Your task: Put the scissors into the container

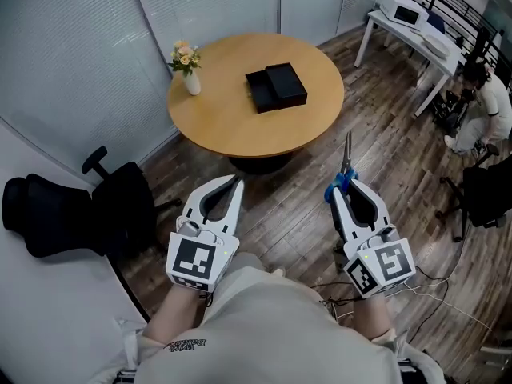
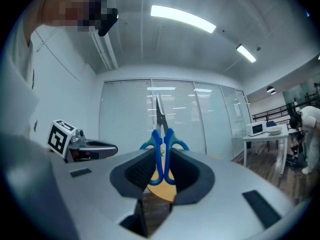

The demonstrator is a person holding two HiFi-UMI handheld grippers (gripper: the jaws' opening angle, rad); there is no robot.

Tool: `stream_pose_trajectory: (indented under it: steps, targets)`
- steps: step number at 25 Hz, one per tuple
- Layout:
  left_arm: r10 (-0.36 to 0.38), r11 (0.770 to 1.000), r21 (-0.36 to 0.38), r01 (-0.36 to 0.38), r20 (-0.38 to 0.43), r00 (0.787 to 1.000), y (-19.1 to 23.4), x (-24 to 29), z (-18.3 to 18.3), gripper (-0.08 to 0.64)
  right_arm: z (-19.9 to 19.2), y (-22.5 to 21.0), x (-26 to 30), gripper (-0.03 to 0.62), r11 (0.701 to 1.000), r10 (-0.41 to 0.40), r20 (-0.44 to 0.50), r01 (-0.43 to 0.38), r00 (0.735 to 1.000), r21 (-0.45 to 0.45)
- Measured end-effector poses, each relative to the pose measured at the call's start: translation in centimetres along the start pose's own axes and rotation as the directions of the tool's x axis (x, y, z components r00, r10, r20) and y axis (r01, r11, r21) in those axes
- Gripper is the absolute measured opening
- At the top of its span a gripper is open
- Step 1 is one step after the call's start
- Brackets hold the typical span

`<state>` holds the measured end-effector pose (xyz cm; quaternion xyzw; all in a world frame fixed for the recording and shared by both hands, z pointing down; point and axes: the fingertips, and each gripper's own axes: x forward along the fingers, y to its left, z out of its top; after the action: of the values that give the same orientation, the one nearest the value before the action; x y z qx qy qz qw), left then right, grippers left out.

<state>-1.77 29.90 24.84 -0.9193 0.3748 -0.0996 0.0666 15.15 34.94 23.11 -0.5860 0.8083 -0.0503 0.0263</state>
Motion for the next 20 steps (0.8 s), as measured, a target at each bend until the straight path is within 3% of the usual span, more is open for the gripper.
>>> stream_pose_trajectory:
  steps: [7,11,20]
  targets:
    - [0.014,1.000,0.028,-0.014,0.002,1.000,-0.4,0.5,0.2,0.025,-0.9,-0.6,0.5,0.098,1.000,0.029,-0.016,-0.029,0.999,0.004]
    - [0.025,1.000,-0.006,-0.025,-0.015,1.000,-0.3,1.0,-0.4,0.025,-1.5,-1.3,1.1,0.098,1.000,0.030,-0.030,-0.029,0.999,0.011]
    - [0.007,0.999,0.042,-0.006,-0.013,1.000,2.0,4.5,-2.2,0.025,-2.2,-2.5,4.9,0.098,1.000,0.027,-0.046,-0.027,0.999,0.002]
